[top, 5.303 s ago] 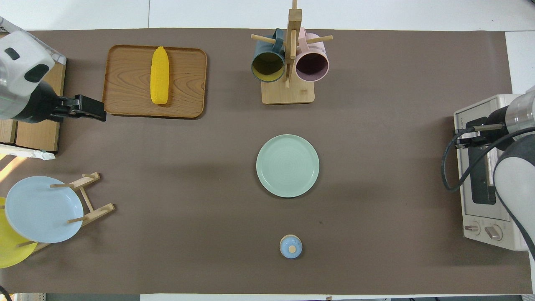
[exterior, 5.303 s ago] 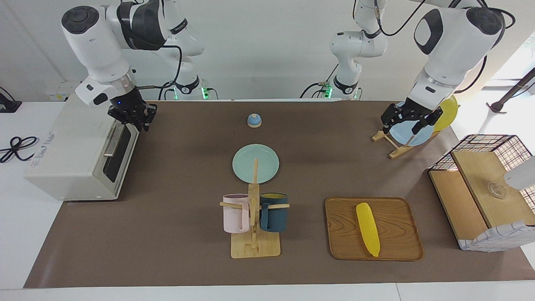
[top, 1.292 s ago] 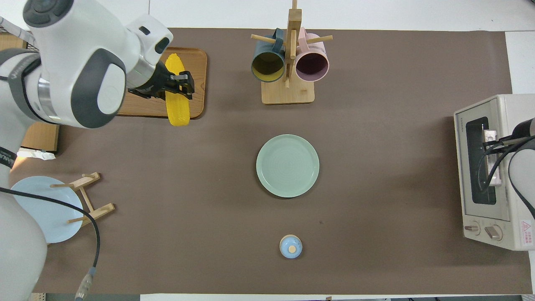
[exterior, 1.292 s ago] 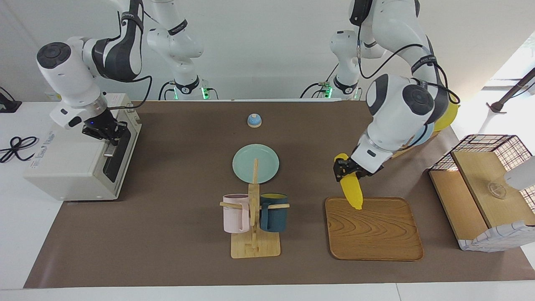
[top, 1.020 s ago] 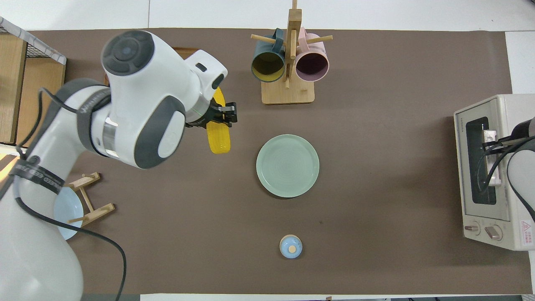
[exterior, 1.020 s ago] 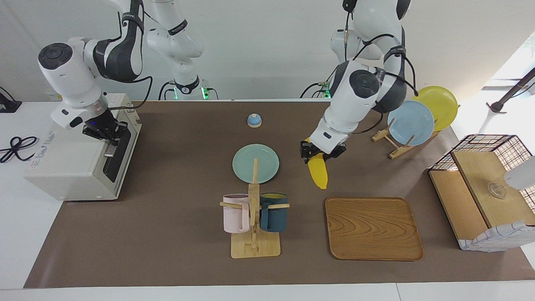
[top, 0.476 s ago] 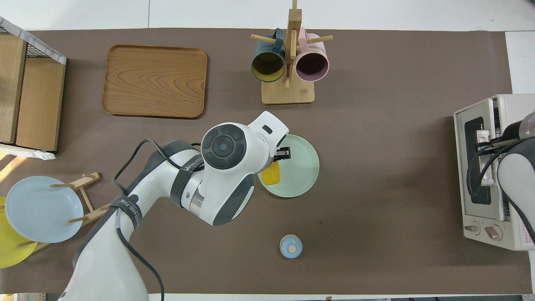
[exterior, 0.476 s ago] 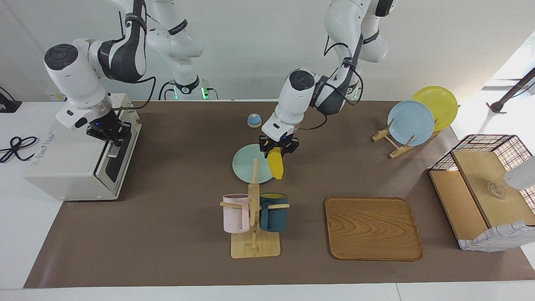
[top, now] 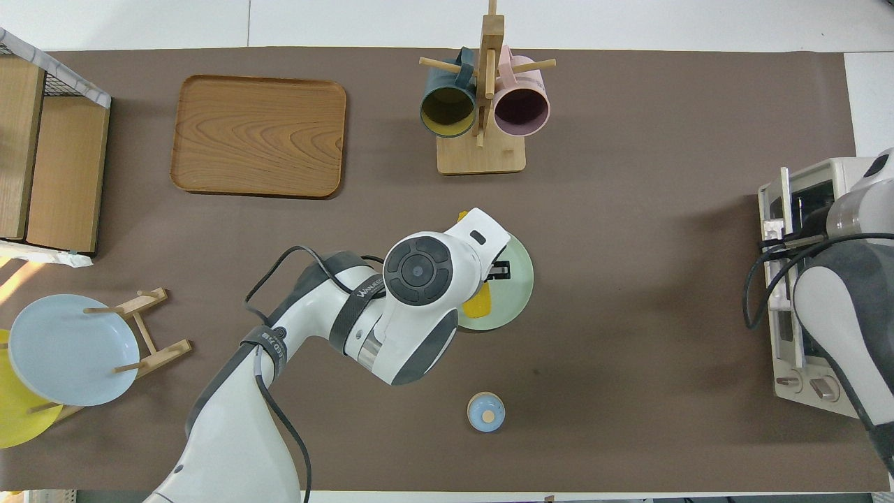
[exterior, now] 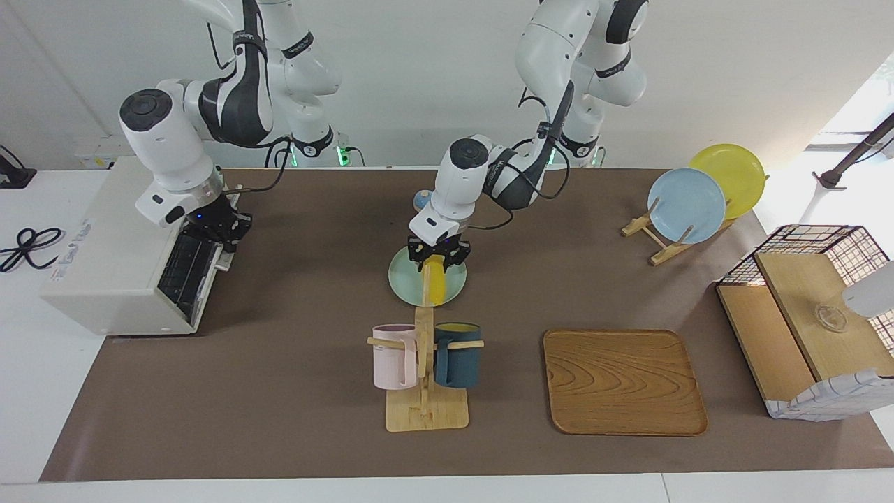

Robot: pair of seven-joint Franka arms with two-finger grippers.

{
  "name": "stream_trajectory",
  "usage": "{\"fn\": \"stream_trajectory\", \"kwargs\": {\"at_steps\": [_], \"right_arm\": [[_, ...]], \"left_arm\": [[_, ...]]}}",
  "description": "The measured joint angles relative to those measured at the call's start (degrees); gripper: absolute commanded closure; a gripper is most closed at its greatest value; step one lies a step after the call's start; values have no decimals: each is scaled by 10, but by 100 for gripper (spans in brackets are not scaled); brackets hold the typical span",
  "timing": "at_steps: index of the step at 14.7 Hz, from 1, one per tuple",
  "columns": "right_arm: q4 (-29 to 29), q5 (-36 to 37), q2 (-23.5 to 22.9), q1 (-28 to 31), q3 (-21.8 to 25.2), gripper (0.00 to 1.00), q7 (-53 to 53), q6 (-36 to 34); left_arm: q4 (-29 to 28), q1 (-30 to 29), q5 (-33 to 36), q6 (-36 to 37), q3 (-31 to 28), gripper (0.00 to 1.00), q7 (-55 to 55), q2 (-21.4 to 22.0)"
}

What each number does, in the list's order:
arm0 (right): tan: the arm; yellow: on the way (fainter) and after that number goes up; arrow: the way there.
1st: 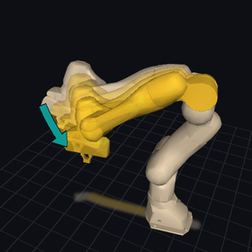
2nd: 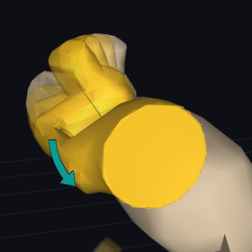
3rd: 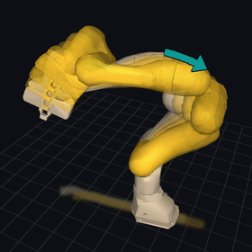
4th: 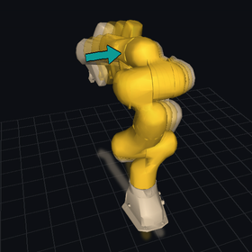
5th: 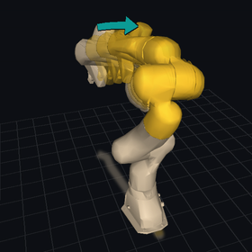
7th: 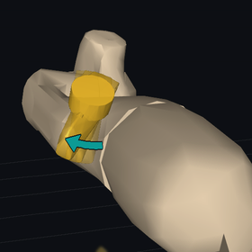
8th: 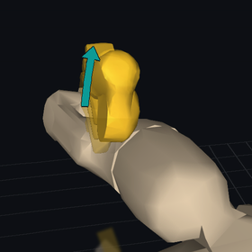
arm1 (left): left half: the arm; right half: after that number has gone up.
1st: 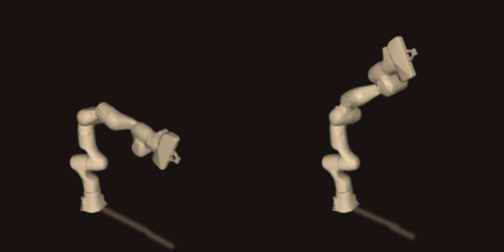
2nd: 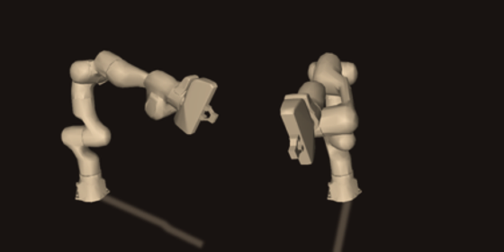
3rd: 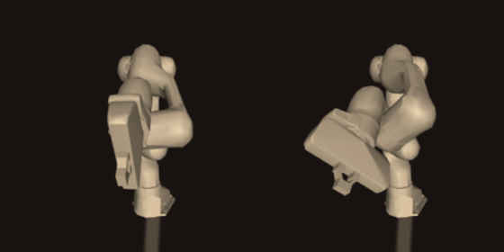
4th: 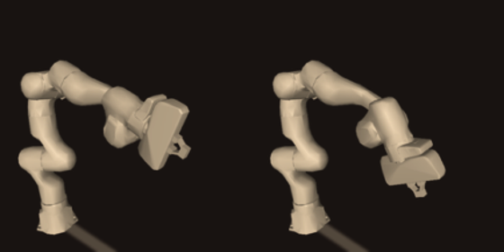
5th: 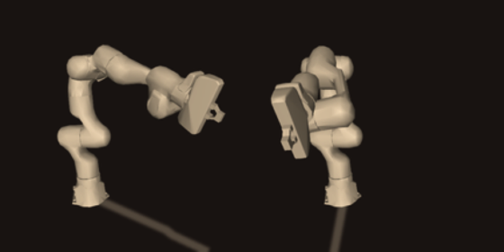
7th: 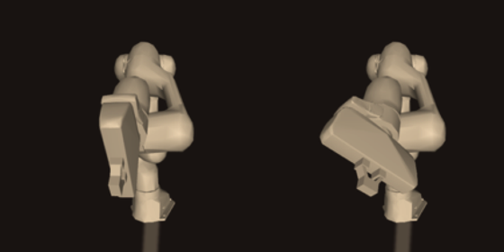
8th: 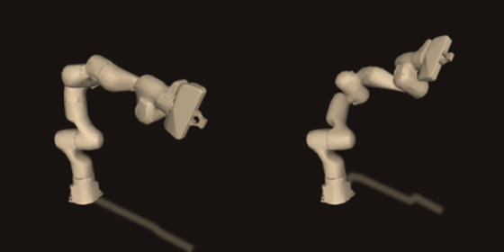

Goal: Put corn in oven
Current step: 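Carry the corn to the green plate and release it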

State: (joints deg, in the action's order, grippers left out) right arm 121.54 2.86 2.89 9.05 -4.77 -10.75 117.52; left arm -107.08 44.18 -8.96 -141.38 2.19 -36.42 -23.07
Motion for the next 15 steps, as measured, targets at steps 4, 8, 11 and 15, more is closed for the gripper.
{"fn": "stream_trajectory", "kwargs": {"at_steps": [4, 8, 11, 15], "right_arm": [[36, -18, -14, -16, -5, 100, 16, 56], [68, -21, -35, -32, -10, 100, 38, 118], [84, -21, -42, -36, -10, 100, 43, 149], [103, -21, -48, -40, -10, 100, 58, 186]], "left_arm": [[0, 6, 0, -1, 0, 96, 0, 0], [0, 6, 0, 0, -1, 0, 0, 0], [0, 6, 0, 1, -2, 0, 1, 0], [4, -2, 0, 22, -13, 0, 13, 4]]}}
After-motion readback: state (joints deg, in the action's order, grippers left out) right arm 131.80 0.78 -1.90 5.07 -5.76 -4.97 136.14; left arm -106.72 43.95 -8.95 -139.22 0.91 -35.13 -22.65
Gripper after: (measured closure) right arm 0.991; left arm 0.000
